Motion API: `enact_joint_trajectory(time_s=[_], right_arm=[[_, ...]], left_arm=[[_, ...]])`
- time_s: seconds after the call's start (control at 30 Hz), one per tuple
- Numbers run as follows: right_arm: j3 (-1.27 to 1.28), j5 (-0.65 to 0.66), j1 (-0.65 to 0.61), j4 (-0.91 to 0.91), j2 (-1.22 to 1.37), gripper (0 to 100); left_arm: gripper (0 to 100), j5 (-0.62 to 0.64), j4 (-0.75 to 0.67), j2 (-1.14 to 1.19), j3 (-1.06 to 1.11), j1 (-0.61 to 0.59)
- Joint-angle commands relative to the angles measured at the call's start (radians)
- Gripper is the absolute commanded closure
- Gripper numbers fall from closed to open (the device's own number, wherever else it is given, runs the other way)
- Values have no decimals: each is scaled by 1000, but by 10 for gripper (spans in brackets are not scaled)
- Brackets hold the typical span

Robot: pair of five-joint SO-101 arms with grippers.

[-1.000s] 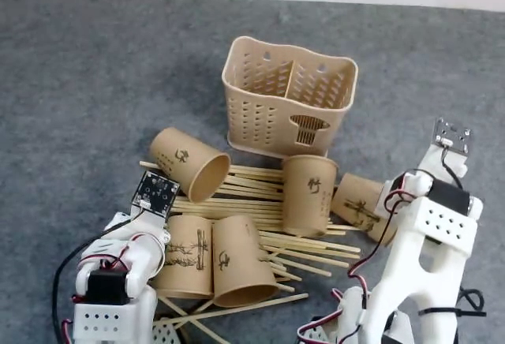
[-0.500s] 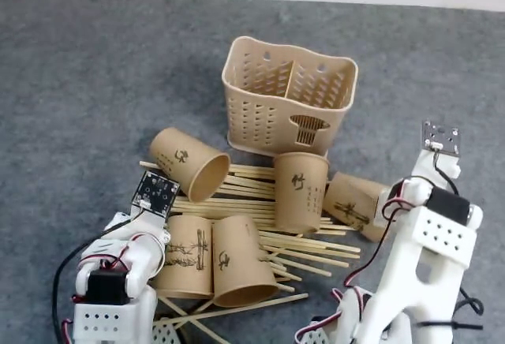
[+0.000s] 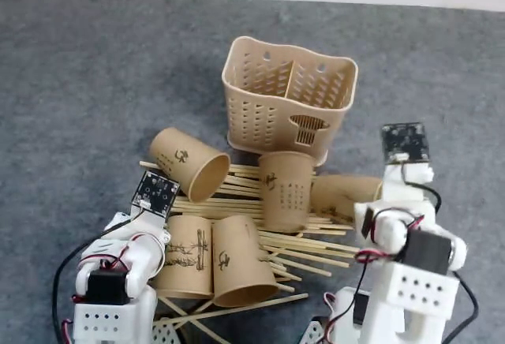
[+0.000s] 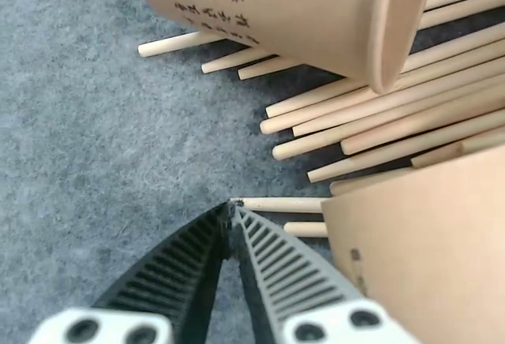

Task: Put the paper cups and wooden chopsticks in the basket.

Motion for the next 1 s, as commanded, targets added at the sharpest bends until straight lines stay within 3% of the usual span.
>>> enact_joint_trajectory(time_s=[0.0,0.17,0.57,0.97], right_arm=[[-47,68,-33,22,-61,992],[-91,146,-25,30,-97,992],[-479,147,-10,59,-96,992],[-565,161,-8,-243,-96,992]], left_arm=[[995,-5,-18,-4,-19,-16],[995,-5,-18,-4,-18,-16],[995,-5,-18,-4,-18,-16],[995,-5,-17,-4,-18,-16]])
